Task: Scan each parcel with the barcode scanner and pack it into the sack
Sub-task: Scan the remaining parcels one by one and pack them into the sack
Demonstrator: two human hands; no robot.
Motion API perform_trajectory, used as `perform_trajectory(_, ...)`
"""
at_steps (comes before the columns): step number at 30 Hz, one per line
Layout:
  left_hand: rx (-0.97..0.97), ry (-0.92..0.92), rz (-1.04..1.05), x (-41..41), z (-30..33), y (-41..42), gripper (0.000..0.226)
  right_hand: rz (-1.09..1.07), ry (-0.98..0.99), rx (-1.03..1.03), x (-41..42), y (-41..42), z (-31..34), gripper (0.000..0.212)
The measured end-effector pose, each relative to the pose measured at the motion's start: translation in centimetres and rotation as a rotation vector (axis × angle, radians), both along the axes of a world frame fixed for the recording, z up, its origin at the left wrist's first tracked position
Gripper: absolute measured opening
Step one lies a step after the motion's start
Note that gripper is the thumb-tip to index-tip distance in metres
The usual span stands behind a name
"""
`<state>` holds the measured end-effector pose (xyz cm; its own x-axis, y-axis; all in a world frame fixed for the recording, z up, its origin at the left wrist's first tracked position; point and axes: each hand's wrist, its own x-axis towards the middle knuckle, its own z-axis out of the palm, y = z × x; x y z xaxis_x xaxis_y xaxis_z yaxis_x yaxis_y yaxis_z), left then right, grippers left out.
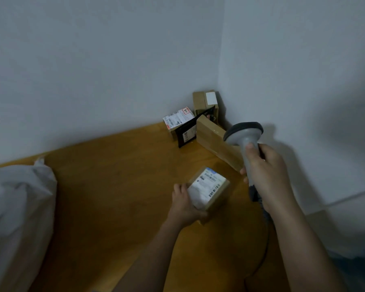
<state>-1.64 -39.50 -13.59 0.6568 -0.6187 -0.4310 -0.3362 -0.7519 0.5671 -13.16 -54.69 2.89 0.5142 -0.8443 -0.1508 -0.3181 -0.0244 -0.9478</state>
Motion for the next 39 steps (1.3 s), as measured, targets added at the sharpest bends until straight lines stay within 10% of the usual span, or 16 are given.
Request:
perform_trajectory(13, -0.782, 0.744, 0.595, -0.8, 13.6, 4.9, 0.119, 0.029, -0.181, 0.023, 0.8, 8.0, 3.2, 0.040)
perform_trajectory(26, -1.071, 0.737, 0.458, -4.0, 18.7, 18.2, 0.060, 0.169, -0.313, 0.044, -0.2, 17.0, 7.5, 0.041)
perform_trajectory(39, -1.087, 0.153, 0.705, -3.5, 21.6, 24.8, 0.045, 0.547, -0.363, -0.035, -5.7, 22.4, 18.2, 0.030)
